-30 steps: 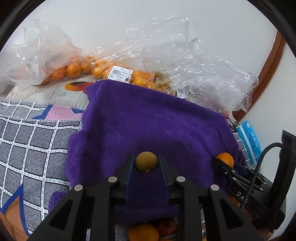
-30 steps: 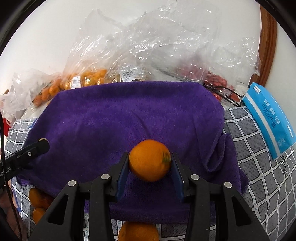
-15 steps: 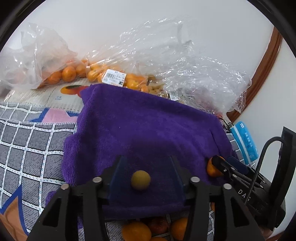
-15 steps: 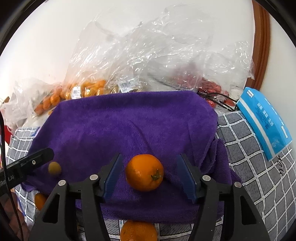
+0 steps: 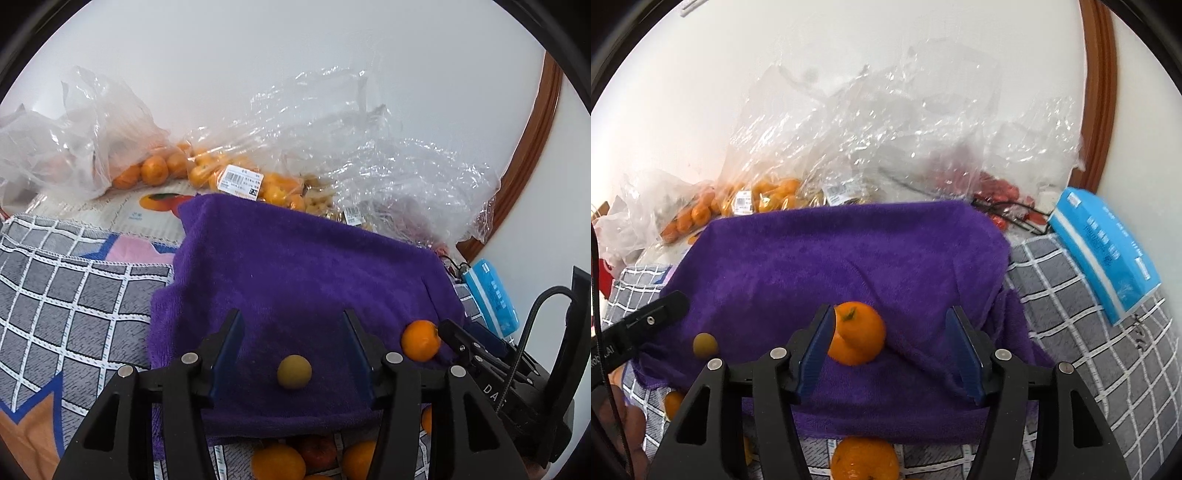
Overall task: Organize fruits
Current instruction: 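Open right gripper over the towel while left gripper releases the yellow citrus, then withdraw both open grippers back from the towel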
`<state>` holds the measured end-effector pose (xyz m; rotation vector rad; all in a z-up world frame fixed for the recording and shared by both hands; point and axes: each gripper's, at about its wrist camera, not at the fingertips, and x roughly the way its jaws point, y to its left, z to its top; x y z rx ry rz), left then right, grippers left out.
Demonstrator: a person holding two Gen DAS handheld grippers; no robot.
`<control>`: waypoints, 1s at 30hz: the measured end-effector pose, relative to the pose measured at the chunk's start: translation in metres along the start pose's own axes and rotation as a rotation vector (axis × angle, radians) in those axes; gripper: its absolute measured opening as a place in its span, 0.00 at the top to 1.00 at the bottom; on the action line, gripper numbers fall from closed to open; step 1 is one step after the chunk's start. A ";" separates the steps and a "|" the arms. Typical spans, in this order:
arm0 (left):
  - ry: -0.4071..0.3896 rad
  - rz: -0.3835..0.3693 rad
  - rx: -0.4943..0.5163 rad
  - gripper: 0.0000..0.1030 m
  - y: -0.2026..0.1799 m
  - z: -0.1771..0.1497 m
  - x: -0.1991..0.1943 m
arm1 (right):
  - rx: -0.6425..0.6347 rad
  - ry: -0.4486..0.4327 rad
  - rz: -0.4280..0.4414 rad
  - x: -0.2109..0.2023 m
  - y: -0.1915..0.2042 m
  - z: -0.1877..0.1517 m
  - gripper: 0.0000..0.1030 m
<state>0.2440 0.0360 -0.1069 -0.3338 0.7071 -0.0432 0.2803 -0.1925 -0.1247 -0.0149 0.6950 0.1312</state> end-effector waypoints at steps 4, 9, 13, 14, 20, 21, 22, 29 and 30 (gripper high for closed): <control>-0.036 -0.004 0.014 0.51 -0.004 0.002 -0.011 | 0.022 -0.019 -0.004 -0.007 -0.003 0.003 0.40; -0.023 0.025 0.038 0.51 -0.012 0.004 -0.020 | 0.000 -0.077 -0.021 -0.027 0.005 0.009 0.40; 0.020 0.006 0.040 0.52 -0.014 -0.001 -0.026 | -0.029 -0.074 0.000 -0.047 0.013 0.006 0.40; 0.021 0.001 0.037 0.52 -0.013 -0.003 -0.029 | -0.035 -0.074 0.003 -0.050 0.014 0.005 0.40; 0.030 -0.001 0.029 0.52 -0.008 -0.011 -0.052 | -0.012 -0.063 0.012 -0.074 0.013 -0.008 0.40; 0.030 0.005 0.037 0.52 -0.007 -0.013 -0.058 | -0.004 -0.061 0.024 -0.078 0.012 -0.010 0.40; 0.029 0.009 0.047 0.52 -0.007 -0.015 -0.063 | 0.003 -0.063 0.032 -0.085 0.011 -0.012 0.40; 0.022 -0.004 0.061 0.52 0.001 -0.025 -0.095 | 0.030 -0.100 0.031 -0.118 0.010 -0.025 0.40; 0.025 -0.008 0.061 0.52 0.002 -0.028 -0.100 | 0.027 -0.097 0.033 -0.122 0.011 -0.027 0.40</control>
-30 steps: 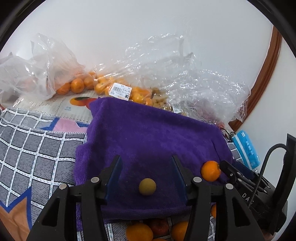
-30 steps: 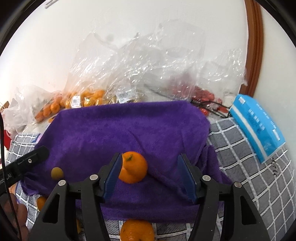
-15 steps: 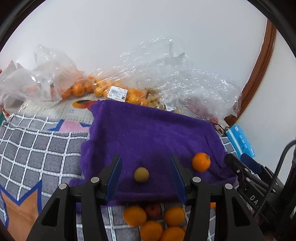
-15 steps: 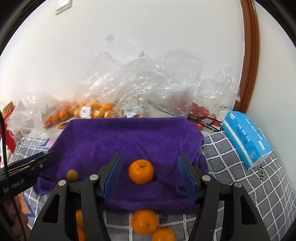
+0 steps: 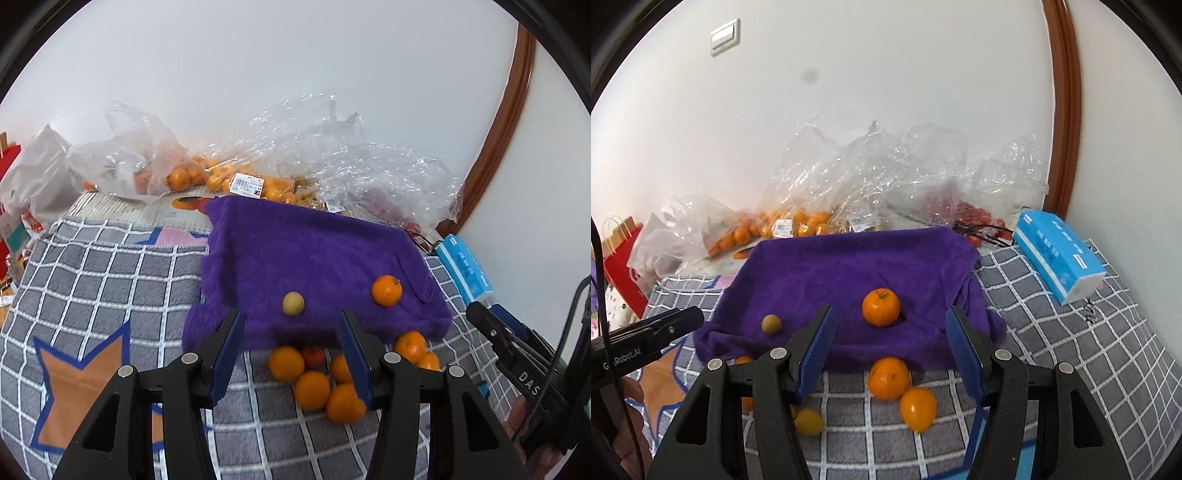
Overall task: Organize fruits
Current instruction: 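Withdraw both open grippers back from the towel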
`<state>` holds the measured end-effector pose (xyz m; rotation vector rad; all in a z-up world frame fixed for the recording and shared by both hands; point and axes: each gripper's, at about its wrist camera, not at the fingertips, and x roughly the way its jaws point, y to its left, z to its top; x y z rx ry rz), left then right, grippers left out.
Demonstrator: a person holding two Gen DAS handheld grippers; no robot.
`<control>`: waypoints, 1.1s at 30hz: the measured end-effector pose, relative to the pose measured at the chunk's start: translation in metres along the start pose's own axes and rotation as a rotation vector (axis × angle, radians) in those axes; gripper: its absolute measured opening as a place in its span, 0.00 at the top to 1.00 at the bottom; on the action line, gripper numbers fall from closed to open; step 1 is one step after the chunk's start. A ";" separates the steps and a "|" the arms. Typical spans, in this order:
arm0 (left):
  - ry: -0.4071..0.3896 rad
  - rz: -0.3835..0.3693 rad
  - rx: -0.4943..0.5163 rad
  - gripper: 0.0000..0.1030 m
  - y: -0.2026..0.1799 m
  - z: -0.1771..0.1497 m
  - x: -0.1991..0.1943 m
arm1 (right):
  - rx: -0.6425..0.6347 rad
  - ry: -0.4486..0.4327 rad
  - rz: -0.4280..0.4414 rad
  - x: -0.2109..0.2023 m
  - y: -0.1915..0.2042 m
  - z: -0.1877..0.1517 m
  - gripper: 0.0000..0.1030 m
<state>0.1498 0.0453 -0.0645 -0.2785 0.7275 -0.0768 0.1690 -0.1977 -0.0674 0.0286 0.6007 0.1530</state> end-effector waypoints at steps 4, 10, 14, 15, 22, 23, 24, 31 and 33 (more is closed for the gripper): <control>-0.008 0.005 -0.012 0.51 0.005 -0.010 -0.013 | -0.015 0.000 -0.014 -0.012 0.002 -0.008 0.40; -0.011 0.034 -0.005 0.50 0.010 -0.026 -0.023 | 0.000 -0.012 -0.009 -0.025 0.002 -0.020 0.40; -0.009 0.044 0.010 0.50 0.011 -0.035 -0.025 | 0.012 -0.008 -0.009 -0.030 0.001 -0.031 0.40; -0.010 0.049 0.014 0.50 0.011 -0.037 -0.025 | 0.010 0.001 -0.009 -0.030 0.001 -0.033 0.40; 0.024 0.088 -0.025 0.50 0.027 -0.053 -0.016 | 0.020 0.085 0.018 -0.024 -0.006 -0.050 0.40; 0.028 0.107 -0.024 0.50 0.029 -0.056 -0.013 | 0.023 0.097 0.021 -0.022 -0.006 -0.051 0.40; 0.034 0.124 -0.022 0.50 0.031 -0.060 -0.009 | 0.025 0.107 0.024 -0.020 -0.006 -0.053 0.40; 0.060 0.165 -0.042 0.51 0.049 -0.074 0.005 | 0.029 0.155 0.032 -0.007 -0.008 -0.068 0.40; 0.069 0.175 -0.045 0.51 0.052 -0.076 0.010 | 0.036 0.183 0.043 -0.001 -0.008 -0.072 0.40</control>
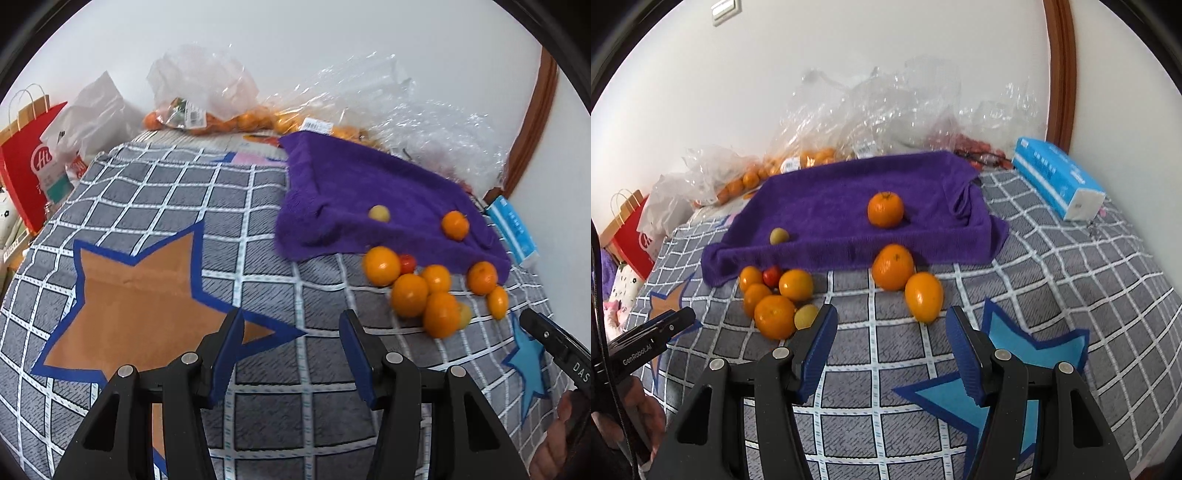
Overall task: Organize fruits
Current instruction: 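Withdraw both open grippers back from the towel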
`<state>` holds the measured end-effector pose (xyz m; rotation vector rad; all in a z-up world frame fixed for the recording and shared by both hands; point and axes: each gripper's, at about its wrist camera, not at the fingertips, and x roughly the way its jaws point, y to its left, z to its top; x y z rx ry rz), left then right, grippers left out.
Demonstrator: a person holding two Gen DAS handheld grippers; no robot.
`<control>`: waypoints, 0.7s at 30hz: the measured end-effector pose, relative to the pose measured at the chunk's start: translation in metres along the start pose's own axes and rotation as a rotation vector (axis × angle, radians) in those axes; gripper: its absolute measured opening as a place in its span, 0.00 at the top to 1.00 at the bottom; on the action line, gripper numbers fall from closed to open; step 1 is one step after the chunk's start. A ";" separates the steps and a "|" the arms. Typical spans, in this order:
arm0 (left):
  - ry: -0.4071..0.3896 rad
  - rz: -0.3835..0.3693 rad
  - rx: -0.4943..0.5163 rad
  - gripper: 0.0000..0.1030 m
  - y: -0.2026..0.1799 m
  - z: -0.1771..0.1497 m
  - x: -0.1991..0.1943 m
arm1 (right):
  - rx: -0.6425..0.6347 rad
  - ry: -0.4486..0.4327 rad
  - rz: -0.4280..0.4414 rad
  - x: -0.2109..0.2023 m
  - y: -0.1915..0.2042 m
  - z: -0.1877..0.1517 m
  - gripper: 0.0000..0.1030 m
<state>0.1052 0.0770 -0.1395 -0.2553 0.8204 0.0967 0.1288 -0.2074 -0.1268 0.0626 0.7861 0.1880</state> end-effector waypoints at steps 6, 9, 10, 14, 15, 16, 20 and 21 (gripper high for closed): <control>-0.003 0.008 -0.017 0.51 0.008 -0.005 0.012 | 0.020 0.048 0.018 0.016 -0.001 -0.003 0.41; 0.000 0.004 -0.011 0.51 0.007 -0.005 0.012 | 0.018 0.043 0.018 0.019 0.000 -0.003 0.41; 0.001 0.003 -0.005 0.51 0.007 -0.005 0.012 | 0.014 0.035 0.007 0.019 0.001 -0.004 0.41; 0.002 -0.017 -0.003 0.48 0.008 -0.005 0.012 | -0.009 0.020 -0.033 0.023 0.005 -0.002 0.41; 0.003 -0.028 -0.004 0.46 0.008 -0.005 0.012 | -0.011 0.016 -0.038 0.024 0.005 -0.002 0.41; 0.003 -0.033 -0.002 0.43 0.008 -0.005 0.012 | -0.011 0.013 -0.038 0.025 0.005 -0.001 0.41; 0.008 -0.033 0.018 0.40 0.004 -0.005 0.013 | -0.013 0.011 -0.047 0.030 0.006 0.001 0.43; 0.008 -0.034 0.019 0.40 0.004 -0.005 0.013 | -0.013 0.011 -0.051 0.031 0.006 0.002 0.44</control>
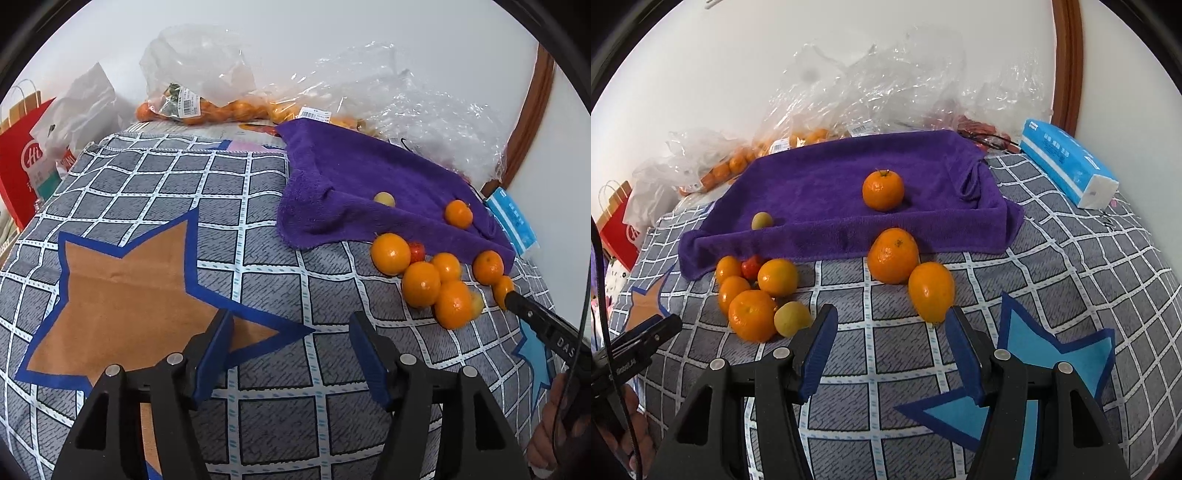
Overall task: Organize fruits
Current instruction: 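Withdraw both open grippers back from the towel, then grasp the oval orange with right gripper while left tool approaches a large orange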
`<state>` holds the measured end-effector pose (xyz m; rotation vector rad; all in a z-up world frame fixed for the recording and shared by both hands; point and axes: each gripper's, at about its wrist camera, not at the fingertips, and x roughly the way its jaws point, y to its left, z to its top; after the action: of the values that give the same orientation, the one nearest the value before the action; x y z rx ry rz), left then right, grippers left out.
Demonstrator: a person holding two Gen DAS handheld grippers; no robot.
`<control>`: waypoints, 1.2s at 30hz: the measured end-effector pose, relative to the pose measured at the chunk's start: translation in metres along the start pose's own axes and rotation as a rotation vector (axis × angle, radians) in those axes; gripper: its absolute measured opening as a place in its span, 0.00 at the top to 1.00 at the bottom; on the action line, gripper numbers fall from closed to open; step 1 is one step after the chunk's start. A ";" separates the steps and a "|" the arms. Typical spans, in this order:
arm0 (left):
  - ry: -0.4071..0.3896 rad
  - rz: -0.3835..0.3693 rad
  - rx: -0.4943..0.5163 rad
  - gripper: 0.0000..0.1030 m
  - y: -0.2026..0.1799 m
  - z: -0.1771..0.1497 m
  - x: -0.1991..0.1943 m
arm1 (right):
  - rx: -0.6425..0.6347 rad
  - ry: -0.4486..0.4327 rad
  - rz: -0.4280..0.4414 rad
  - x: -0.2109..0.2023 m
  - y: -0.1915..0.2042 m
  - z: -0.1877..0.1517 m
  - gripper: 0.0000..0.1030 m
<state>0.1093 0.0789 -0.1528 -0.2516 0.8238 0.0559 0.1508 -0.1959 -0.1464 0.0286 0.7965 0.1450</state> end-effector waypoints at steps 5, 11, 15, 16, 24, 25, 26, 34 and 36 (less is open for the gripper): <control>-0.006 -0.037 -0.024 0.40 0.005 0.000 -0.002 | 0.002 0.016 -0.011 0.008 0.000 0.001 0.51; -0.006 -0.051 -0.016 0.39 0.003 -0.001 -0.001 | 0.017 0.001 -0.052 0.014 -0.015 0.005 0.53; -0.008 -0.060 -0.026 0.39 0.005 -0.001 -0.002 | 0.004 0.022 -0.091 0.026 -0.020 0.009 0.55; -0.009 -0.063 -0.028 0.39 0.005 -0.001 -0.002 | 0.004 0.031 -0.092 0.029 -0.022 0.010 0.56; -0.003 -0.087 -0.033 0.46 0.007 -0.002 -0.003 | -0.004 0.055 -0.081 0.043 -0.024 0.013 0.68; 0.006 -0.075 -0.022 0.49 0.003 -0.002 -0.004 | -0.005 0.050 -0.076 0.042 -0.024 0.012 0.68; 0.018 -0.070 -0.008 0.50 -0.001 -0.002 -0.005 | -0.006 0.044 -0.066 0.040 -0.024 0.011 0.69; 0.049 -0.163 -0.021 0.50 -0.040 0.020 -0.003 | -0.021 -0.016 0.002 0.027 -0.025 0.006 0.68; 0.031 -0.171 -0.026 0.51 -0.047 0.029 0.003 | -0.019 -0.022 0.018 0.026 -0.027 0.006 0.68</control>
<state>0.1391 0.0401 -0.1263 -0.3467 0.8306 -0.0978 0.1763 -0.2185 -0.1621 0.0195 0.7728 0.1694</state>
